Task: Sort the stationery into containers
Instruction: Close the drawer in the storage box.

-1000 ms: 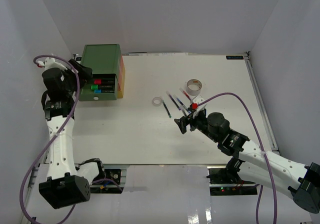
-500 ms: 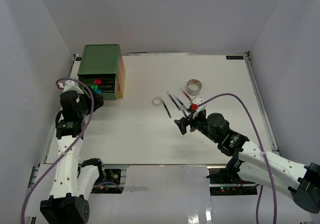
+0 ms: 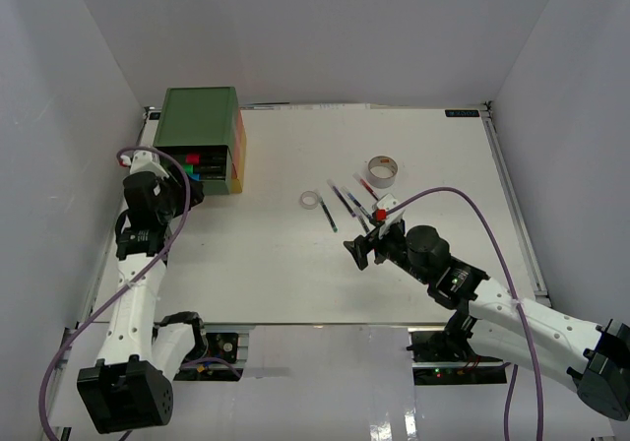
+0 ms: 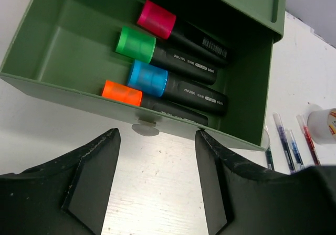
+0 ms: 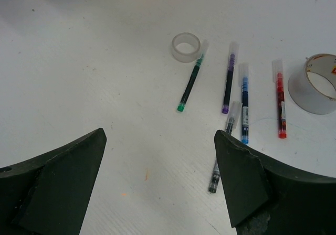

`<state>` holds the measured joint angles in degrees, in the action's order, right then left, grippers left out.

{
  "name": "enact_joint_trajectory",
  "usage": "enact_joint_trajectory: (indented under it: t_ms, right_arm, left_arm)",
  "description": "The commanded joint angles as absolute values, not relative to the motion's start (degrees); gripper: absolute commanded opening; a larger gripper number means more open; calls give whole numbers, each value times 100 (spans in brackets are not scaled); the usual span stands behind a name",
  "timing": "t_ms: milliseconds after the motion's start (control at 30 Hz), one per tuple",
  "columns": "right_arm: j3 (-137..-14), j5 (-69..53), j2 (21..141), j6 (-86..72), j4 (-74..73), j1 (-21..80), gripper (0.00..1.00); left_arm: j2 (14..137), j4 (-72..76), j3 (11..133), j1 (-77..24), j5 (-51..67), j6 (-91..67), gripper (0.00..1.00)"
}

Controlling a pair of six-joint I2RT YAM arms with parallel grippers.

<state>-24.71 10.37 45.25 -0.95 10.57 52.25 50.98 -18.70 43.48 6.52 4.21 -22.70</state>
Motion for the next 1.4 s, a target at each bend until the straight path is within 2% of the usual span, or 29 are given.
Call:
enact_joint_trajectory:
  t_ms: [0, 467, 800, 1367]
  right_arm:
    - [-2443, 1055, 4421, -26, 1327, 5247, 90]
    - [-2426, 1037, 4535, -26, 1380, 5238, 90]
    - [-2382, 1028, 4562, -26, 1441, 5238, 90]
    - [-2338, 1020, 4526, -26, 1459, 5238, 90]
  left_arm:
    - [5107, -1556, 4228, 624, 562, -2197, 67]
    - [5308, -1152, 3964, 580, 527, -2109, 65]
    - [5493, -853, 4113, 580, 615, -2109, 59]
    - [6328, -53, 4544, 580, 721, -2136, 60]
